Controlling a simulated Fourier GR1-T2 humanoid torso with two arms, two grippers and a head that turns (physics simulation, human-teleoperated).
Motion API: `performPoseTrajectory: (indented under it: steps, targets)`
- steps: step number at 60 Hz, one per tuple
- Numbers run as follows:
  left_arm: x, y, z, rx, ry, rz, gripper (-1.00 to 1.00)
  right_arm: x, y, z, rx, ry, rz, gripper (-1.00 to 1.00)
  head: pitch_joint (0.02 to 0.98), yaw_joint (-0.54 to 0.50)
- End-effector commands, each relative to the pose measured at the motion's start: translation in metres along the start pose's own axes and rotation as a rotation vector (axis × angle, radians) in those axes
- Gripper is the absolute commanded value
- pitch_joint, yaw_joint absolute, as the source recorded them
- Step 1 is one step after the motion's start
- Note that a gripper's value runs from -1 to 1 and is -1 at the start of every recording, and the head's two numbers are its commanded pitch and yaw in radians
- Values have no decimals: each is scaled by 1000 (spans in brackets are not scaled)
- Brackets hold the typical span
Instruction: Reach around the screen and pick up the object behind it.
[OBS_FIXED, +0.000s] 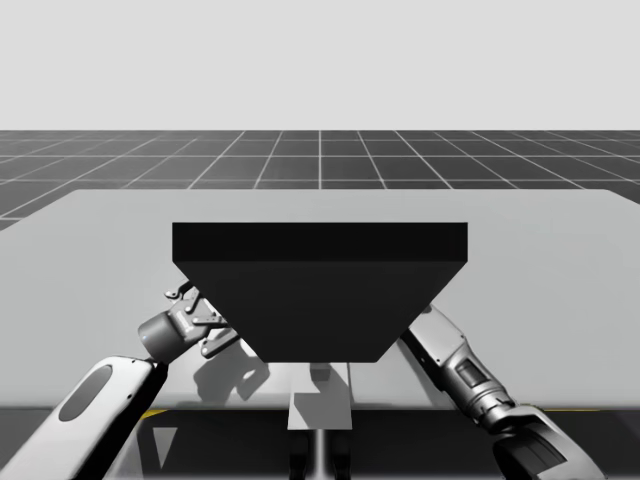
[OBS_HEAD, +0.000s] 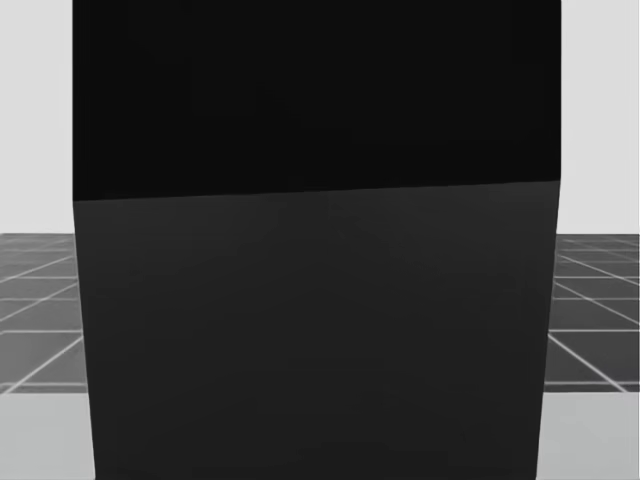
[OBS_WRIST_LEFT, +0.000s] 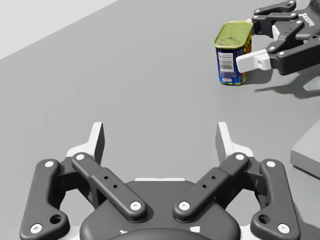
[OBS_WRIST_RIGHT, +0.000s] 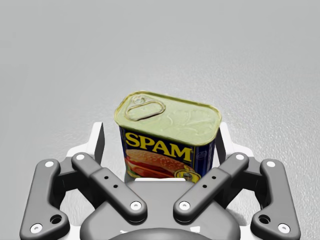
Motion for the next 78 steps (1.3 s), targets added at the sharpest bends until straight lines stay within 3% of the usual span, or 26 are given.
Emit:
performPoseTrajectory:
  steps: [1,14,15,18,19,20,31,43,62,78]
  targets:
    - [0,-1,1,-4,-1,-6,-1000,-2,-5,-15,-1,15,12,-1000,159,-6]
    - [0,-2,2,-2,-2,-12,-1000,-7,-11,-27,-31,38,6,-1000,158,-3]
    - [0,-2,2,-2,-2,-13,-1000,-8,-11,-27,-29,39,17,-1000,158,-3]
    - [0,-2,2,-1,-2,-13,-1000,-11,-12,-28,-55,37,34,-443,158,-4]
    - [0,-2,2,-2,-2,-13,-1000,-11,-12,-28,-63,30,35,188,158,-4]
    - [0,-2,3,-1,-2,-14,-1000,-12,-12,-27,-53,32,22,1000,158,-4]
    - [0,-2,3,2,-3,-16,-1000,-11,-16,-19,-64,32,10,1000,158,-5]
    - [1,-1,3,10,-4,-20,-1000,6,-29,15,-106,-7,60,1000,157,-5]
    - [3,0,1,15,-6,-26,-1000,15,-69,91,-211,-46,88,1000,156,-2]
    - [4,0,1,18,-3,-31,-1000,49,-102,135,-329,-130,66,1000,157,1]
